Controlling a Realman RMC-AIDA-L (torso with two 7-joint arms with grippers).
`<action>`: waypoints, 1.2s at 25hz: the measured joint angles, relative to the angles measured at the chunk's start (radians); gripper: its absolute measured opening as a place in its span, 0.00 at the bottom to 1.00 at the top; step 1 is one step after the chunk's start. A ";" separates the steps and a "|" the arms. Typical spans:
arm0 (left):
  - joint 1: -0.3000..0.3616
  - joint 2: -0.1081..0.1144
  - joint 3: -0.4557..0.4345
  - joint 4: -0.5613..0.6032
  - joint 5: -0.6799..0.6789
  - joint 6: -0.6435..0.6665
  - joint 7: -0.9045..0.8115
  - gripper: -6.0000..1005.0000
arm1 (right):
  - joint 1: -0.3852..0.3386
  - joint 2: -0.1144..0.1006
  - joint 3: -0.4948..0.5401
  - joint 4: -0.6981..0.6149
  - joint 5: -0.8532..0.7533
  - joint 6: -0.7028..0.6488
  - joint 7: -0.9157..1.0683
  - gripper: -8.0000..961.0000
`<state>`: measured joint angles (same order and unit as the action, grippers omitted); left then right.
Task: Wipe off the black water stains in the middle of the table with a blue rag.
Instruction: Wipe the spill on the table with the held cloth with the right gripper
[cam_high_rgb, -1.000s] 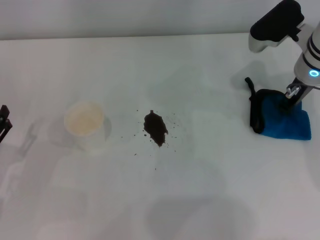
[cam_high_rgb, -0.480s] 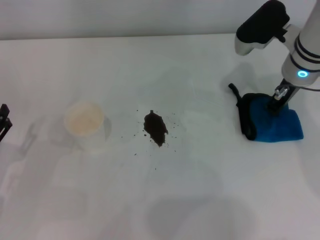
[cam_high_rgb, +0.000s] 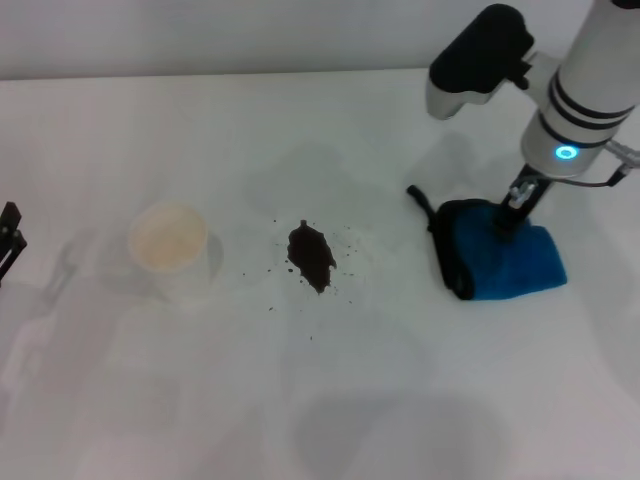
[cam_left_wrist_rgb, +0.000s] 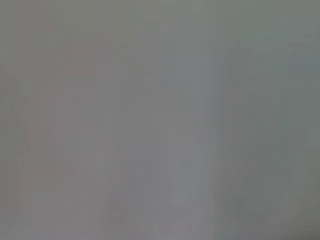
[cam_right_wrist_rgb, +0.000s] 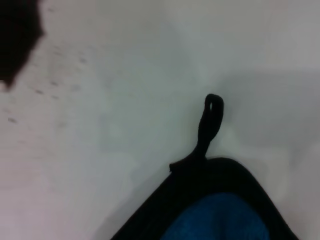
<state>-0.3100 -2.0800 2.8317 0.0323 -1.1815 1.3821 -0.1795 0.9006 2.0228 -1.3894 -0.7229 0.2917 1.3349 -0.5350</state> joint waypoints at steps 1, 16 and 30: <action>-0.002 0.000 0.000 0.000 0.001 0.000 0.000 0.89 | 0.000 0.001 -0.019 -0.006 0.019 0.002 0.003 0.05; -0.004 -0.001 0.003 0.003 0.002 0.005 0.000 0.88 | 0.045 0.005 -0.447 -0.175 0.354 0.003 0.117 0.05; -0.007 0.001 0.000 0.025 0.002 0.001 0.006 0.88 | 0.166 0.005 -0.704 -0.179 0.605 -0.080 0.152 0.05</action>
<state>-0.3167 -2.0787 2.8316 0.0575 -1.1796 1.3828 -0.1738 1.0668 2.0280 -2.0929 -0.9017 0.8970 1.2549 -0.3826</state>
